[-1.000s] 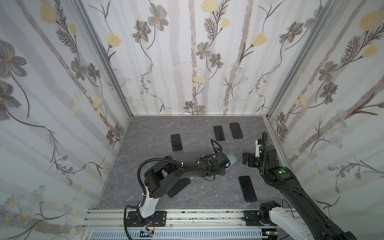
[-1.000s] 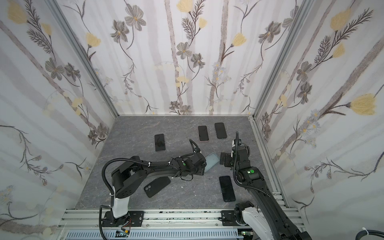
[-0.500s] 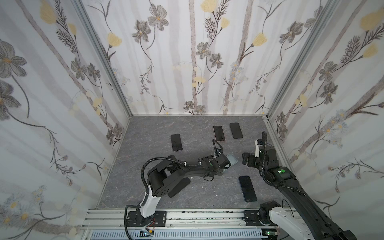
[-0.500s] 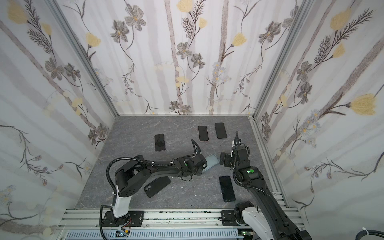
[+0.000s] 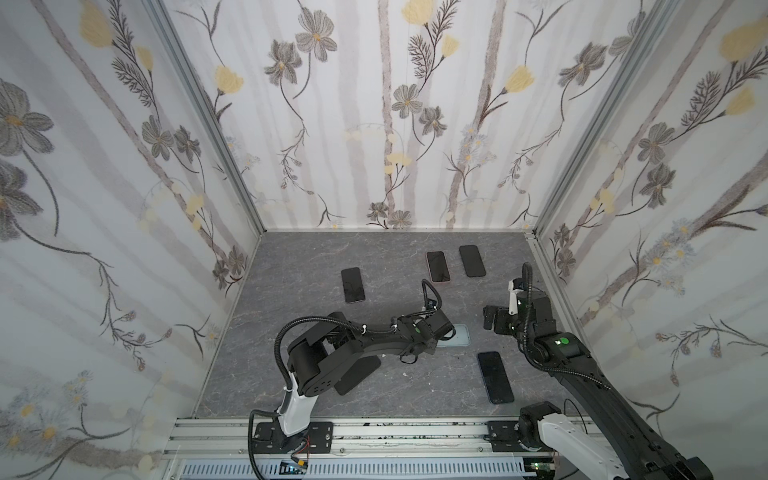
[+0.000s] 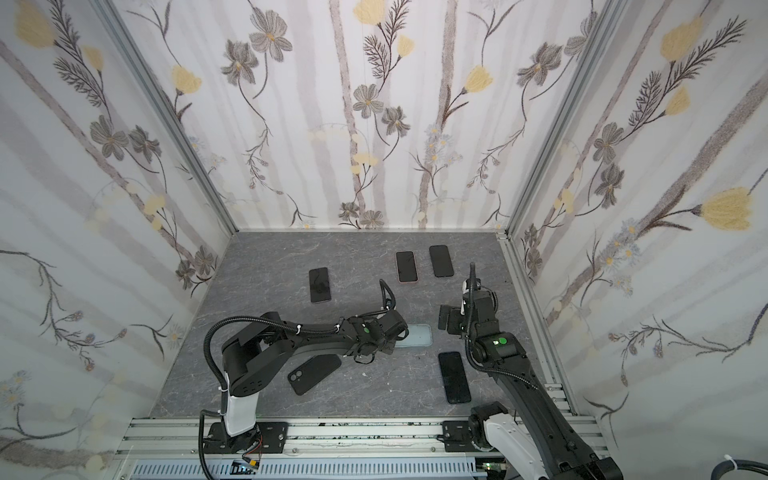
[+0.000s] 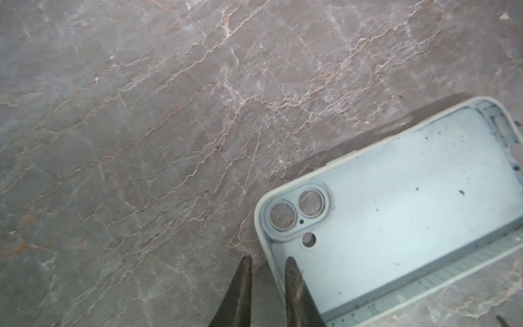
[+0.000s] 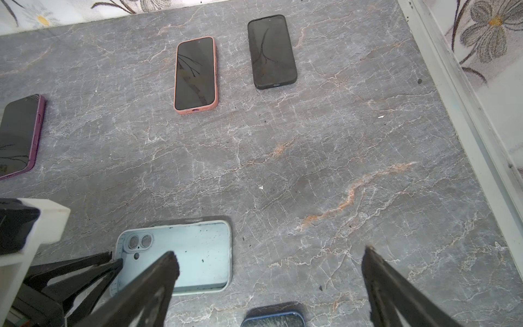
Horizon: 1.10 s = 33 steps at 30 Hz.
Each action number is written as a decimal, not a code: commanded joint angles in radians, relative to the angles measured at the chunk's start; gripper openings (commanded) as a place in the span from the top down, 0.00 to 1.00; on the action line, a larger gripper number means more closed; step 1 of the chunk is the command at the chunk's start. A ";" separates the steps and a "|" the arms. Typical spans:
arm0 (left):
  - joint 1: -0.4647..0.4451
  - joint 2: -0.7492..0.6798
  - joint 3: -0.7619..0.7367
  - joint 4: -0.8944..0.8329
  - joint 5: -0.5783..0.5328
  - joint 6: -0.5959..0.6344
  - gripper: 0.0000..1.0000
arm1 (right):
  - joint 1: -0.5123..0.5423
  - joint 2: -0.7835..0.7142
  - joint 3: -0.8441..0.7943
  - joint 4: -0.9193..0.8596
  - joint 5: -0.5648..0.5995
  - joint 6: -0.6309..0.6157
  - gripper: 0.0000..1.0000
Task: Put the phone into the phone case
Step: 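Close the right gripper on the blue-framed phone's end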
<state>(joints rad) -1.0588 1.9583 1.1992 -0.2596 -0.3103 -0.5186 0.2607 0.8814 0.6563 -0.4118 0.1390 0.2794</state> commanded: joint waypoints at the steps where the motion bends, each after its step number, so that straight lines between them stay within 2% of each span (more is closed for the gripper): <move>1: 0.009 -0.031 -0.038 -0.033 -0.039 0.002 0.80 | 0.002 0.004 -0.003 0.028 -0.002 0.006 0.00; 10: 0.066 -0.115 -0.166 -0.022 -0.025 0.030 0.82 | 0.007 0.004 0.002 0.006 -0.064 0.045 0.00; 13: 0.088 -0.146 -0.206 -0.014 -0.012 0.024 0.84 | 0.010 -0.008 0.035 -0.066 -0.034 0.136 0.00; 18: 0.137 -0.221 -0.299 0.013 -0.001 -0.023 0.84 | 0.012 -0.050 0.033 -0.207 -0.061 0.327 0.00; 21: 0.162 -0.271 -0.352 0.033 0.015 -0.056 0.84 | 0.020 -0.091 -0.010 -0.267 -0.083 0.409 0.00; 27: 0.189 -0.336 -0.398 0.055 0.046 -0.074 0.84 | 0.077 -0.178 -0.115 -0.345 -0.027 0.535 0.00; 30: 0.200 -0.369 -0.406 0.066 0.075 -0.077 0.80 | 0.126 -0.173 -0.135 -0.389 0.043 0.584 0.00; 33: 0.213 -0.415 -0.411 0.074 0.094 -0.079 0.67 | 0.170 -0.135 -0.145 -0.409 0.082 0.618 0.00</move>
<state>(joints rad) -0.8528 1.5726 0.7918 -0.2104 -0.2379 -0.5777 0.4091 0.7250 0.5194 -0.7750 0.1486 0.8207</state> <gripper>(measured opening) 0.326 0.997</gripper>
